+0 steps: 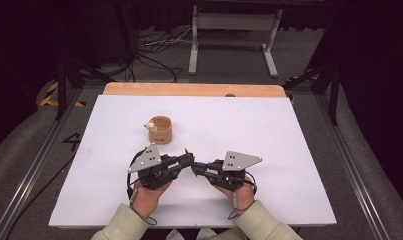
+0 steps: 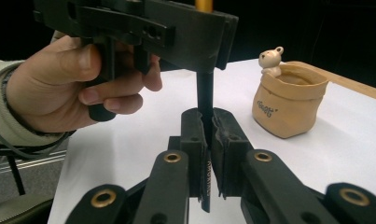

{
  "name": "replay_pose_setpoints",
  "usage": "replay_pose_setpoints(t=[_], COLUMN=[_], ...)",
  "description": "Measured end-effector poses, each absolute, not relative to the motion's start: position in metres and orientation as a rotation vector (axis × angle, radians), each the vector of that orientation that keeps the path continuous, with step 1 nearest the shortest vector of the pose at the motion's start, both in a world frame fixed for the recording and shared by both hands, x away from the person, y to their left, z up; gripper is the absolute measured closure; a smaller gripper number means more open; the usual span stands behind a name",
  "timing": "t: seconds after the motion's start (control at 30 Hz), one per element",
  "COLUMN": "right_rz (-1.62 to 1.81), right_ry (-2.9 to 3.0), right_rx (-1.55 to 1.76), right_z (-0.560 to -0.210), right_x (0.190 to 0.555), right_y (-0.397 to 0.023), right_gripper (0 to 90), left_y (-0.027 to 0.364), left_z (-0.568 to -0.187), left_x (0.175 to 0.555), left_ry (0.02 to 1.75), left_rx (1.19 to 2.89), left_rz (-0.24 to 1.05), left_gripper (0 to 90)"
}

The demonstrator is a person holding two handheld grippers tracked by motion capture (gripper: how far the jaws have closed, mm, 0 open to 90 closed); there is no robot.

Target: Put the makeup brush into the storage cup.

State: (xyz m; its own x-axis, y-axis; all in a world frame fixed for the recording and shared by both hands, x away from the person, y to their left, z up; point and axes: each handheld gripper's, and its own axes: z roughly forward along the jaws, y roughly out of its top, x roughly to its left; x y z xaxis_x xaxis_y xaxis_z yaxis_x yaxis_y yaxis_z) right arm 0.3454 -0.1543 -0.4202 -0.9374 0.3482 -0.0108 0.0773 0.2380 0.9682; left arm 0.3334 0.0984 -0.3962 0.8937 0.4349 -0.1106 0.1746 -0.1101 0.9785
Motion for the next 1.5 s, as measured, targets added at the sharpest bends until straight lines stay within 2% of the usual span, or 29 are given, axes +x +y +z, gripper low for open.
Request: replay_pose_setpoints(t=[0.2, 0.43, 0.57, 0.67, 0.93, 1.5], right_rz=[1.726, 1.721, 1.734, 1.687, 1.654, 1.676], right_ry=[2.264, 2.178, 2.145, 2.134, 2.089, 2.045], right_rx=[0.431, 0.554, 0.621, 0.631, 0.665, 0.726], right_z=[-0.414, -0.405, -0.404, -0.404, -0.407, -0.414], right_x=[0.344, 0.346, 0.35, 0.35, 0.346, 0.337], right_y=[-0.161, -0.185, -0.198, -0.203, -0.219, -0.248], right_gripper=[63.3, 29.0, 14.8, 7.3, 0.8, 0.0], left_y=[0.103, 0.111, 0.115, 0.119, 0.132, 0.147], left_z=[-0.39, -0.383, -0.38, -0.377, -0.367, -0.345], left_x=[0.334, 0.341, 0.345, 0.349, 0.369, 0.403], left_ry=[0.51, 0.572, 0.605, 0.62, 0.686, 0.725], left_rx=[1.693, 1.692, 1.681, 1.671, 1.661, 1.684], left_rz=[0.239, 0.273, 0.3, 0.314, 0.33, 0.419], left_gripper=[83.0, 83.0, 82.9, 82.9, 82.7, 82.6])
